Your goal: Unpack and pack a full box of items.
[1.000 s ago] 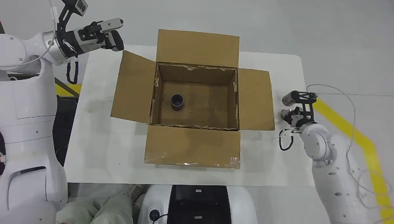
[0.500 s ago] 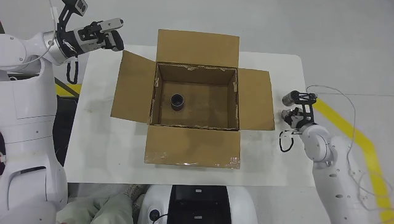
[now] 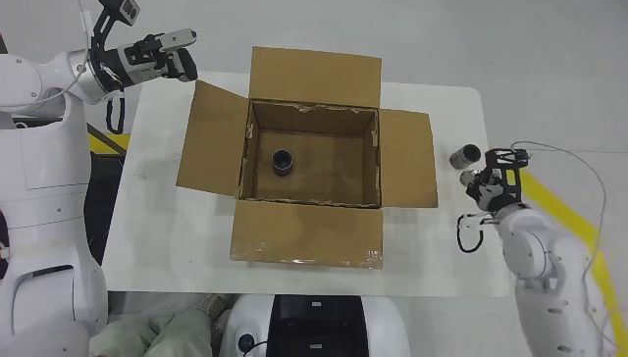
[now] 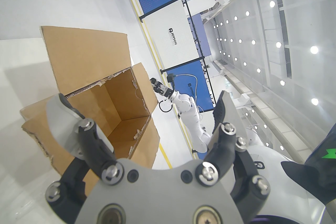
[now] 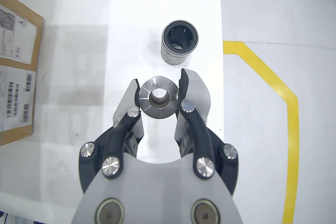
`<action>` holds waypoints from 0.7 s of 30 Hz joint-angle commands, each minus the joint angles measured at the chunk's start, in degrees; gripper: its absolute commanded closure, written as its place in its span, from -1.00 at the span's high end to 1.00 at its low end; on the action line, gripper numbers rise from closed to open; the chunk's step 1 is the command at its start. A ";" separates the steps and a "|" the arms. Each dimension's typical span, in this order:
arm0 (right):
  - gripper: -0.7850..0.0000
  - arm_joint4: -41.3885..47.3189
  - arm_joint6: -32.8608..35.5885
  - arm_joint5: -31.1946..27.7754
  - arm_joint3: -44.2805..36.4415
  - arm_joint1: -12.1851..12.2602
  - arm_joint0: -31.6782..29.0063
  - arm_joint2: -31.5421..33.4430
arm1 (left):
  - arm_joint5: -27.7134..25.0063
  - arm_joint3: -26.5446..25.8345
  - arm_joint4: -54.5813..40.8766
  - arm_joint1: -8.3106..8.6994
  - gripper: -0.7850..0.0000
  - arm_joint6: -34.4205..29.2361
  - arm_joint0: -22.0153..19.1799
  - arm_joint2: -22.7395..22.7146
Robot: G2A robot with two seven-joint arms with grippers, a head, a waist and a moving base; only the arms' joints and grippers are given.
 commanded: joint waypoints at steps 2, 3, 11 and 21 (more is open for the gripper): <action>-1.00 -0.11 -0.70 0.06 -2.79 0.04 -1.35 0.68 | 0.00 0.00 0.00 0.00 1.00 0.00 0.00 0.00; -1.00 -0.01 -1.01 0.02 -3.78 0.05 -1.75 0.90 | 0.00 0.00 0.00 0.00 1.00 0.00 0.00 0.00; -1.00 -0.17 -3.69 -0.51 -11.15 0.11 -4.67 2.43 | 0.00 0.00 0.00 0.00 1.00 0.00 0.00 0.00; -1.00 -0.08 -7.21 -2.58 -17.20 0.04 -5.22 0.90 | 0.00 0.00 0.00 0.00 1.00 0.00 0.00 0.00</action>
